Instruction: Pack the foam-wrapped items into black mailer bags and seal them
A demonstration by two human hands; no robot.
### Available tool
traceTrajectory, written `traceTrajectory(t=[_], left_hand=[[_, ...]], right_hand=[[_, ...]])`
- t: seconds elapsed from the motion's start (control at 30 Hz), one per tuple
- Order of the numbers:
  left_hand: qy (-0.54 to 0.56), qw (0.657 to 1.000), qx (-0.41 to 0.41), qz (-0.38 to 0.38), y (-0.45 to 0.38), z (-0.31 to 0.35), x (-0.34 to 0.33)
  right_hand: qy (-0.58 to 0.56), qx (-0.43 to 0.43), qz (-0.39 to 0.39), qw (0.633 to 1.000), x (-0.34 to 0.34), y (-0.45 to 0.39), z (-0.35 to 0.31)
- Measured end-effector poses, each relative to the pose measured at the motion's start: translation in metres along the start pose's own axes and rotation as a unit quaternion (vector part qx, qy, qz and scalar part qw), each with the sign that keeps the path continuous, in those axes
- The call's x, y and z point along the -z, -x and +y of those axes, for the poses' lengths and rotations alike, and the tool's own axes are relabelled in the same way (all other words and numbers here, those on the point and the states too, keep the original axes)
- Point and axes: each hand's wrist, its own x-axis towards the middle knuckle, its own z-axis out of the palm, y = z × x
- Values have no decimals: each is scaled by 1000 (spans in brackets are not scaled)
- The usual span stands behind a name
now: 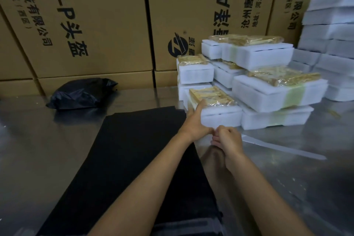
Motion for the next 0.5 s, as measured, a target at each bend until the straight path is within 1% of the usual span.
traceTrajectory(t=[0.07, 0.13, 0.2, 0.37, 0.43, 0.5], left_hand=[[-30, 999, 13, 29, -6, -3, -13], [-59, 995, 6, 86, -10, -6, -20], [-65, 991, -3, 120, -12, -9, -23], [20, 984, 3, 177, -10, -12, -20], [77, 977, 3, 196, -4, -10, -14], [131, 969, -10, 210, 6, -6, -7]], right_hand=[[-32, -3, -4, 999, 9, 1, 5], [-48, -18, -17, 999, 11, -2, 4], [-62, -41, -22, 997, 12, -6, 2], [-97, -58, -69, 991, 14, -7, 0], [-111, -53, -107, 987, 12, -2, -5], [-136, -30, -164, 976, 9, 3, -8]])
